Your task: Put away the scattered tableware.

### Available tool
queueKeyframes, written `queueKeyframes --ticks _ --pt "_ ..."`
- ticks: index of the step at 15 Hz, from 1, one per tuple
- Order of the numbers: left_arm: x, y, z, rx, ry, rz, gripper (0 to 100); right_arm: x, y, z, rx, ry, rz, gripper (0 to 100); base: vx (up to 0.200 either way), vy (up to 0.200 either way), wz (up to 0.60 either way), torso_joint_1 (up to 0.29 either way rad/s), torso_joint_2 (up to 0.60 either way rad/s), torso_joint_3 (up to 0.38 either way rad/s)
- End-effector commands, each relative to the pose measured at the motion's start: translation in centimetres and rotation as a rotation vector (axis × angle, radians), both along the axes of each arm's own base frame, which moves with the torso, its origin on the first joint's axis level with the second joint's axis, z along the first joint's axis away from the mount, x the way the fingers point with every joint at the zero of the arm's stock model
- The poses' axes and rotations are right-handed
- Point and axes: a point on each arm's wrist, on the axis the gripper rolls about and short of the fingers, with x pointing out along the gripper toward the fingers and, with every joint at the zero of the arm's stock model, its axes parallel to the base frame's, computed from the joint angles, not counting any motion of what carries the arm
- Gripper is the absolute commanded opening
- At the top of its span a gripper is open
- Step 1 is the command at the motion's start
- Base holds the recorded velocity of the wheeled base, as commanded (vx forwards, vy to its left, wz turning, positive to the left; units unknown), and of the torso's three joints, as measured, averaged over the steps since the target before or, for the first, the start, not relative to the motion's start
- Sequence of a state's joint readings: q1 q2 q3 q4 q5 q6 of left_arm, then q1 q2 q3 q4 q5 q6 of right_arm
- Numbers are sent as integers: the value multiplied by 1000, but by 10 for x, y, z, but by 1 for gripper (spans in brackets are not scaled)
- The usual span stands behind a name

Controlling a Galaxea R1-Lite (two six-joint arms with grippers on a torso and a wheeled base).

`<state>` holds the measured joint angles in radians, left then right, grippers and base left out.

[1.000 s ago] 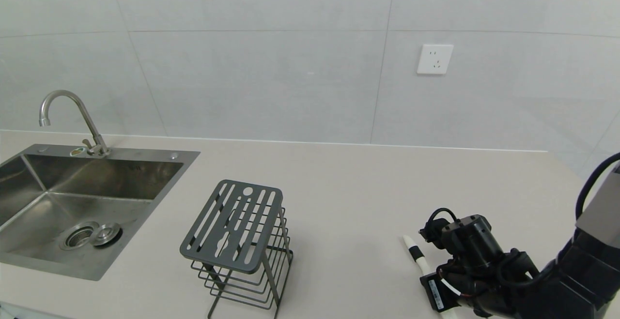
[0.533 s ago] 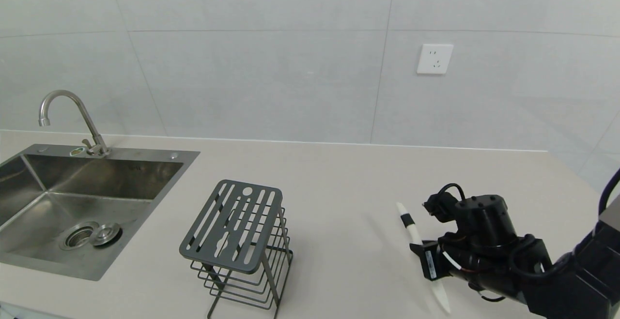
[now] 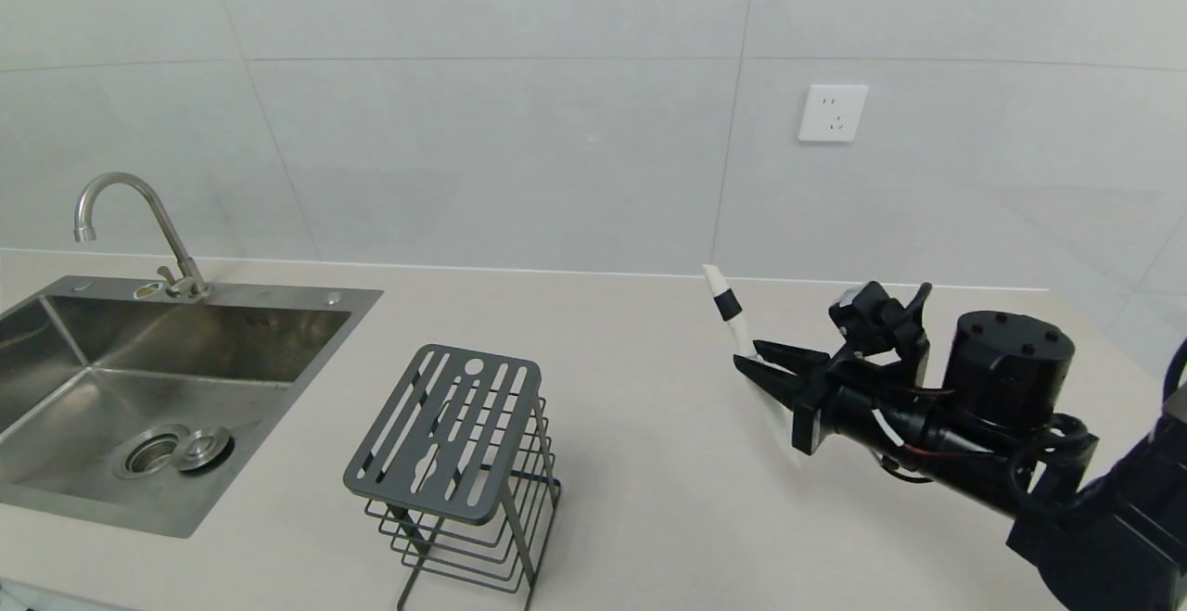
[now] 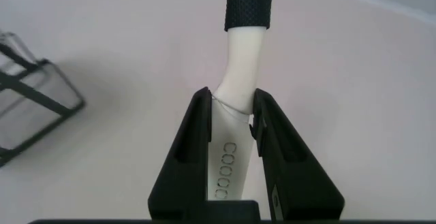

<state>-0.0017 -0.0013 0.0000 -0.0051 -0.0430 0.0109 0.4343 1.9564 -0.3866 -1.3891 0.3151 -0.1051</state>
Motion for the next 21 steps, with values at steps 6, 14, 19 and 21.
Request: queueKeyframes --ticks 6,14,19,21 --pt "0 -1 0 8 3 -38 100 -4 -10 10 -52 -182 322 0 0 0 0 0 0 0" --pt "-15 -4 56 44 -356 -209 100 -14 -10 23 -15 -225 471 0 0 0 0 0 0 0" --pt "5 -8 114 -38 -184 -488 100 -16 -8 29 12 -244 577 0 0 0 0 0 0 0" --pt "25 -11 120 -67 -90 -669 100 -19 -9 29 12 -241 575 0 0 0 0 0 0 0"
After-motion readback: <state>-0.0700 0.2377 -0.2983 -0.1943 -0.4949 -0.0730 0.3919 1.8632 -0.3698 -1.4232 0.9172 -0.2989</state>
